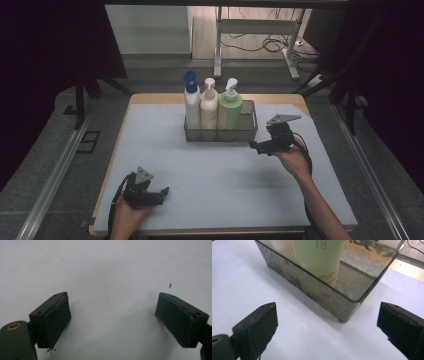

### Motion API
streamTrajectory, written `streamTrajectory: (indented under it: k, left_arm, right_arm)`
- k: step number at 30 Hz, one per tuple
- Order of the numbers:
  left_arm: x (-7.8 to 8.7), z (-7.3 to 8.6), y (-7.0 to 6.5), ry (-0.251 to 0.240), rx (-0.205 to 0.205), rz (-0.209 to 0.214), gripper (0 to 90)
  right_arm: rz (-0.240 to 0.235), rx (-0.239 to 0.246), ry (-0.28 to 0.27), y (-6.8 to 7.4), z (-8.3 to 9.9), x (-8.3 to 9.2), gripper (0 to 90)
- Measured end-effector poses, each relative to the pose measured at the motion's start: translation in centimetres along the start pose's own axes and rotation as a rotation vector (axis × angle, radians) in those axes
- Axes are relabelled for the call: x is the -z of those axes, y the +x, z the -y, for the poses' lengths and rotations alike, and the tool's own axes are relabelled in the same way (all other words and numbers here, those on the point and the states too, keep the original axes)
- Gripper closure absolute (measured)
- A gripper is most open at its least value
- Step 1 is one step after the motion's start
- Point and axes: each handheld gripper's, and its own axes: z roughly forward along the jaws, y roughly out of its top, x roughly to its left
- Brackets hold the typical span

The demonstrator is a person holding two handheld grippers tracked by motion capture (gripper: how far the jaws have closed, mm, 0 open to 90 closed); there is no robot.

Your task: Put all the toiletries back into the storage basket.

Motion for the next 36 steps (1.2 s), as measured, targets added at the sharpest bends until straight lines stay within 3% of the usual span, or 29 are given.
streamTrajectory:
  k: [10,23,36]
  left_arm:
    - [0.0,0.0,0.0,0.000,0.000,0.000,12.2]
    - [0.0,0.0,0.0,0.000,0.001,-0.001,12.2]
    - [0.0,0.0,0.0,0.001,0.000,0.000,12.1]
  right_arm:
    - [0.014,0.031,0.031,0.1,1.8,1.4,2.0]
    - [0.006,0.016,0.027,0.8,4.2,3.8,0.0]
    - [0.030,0.015,0.047,1.4,8.3,4.8,0.0]
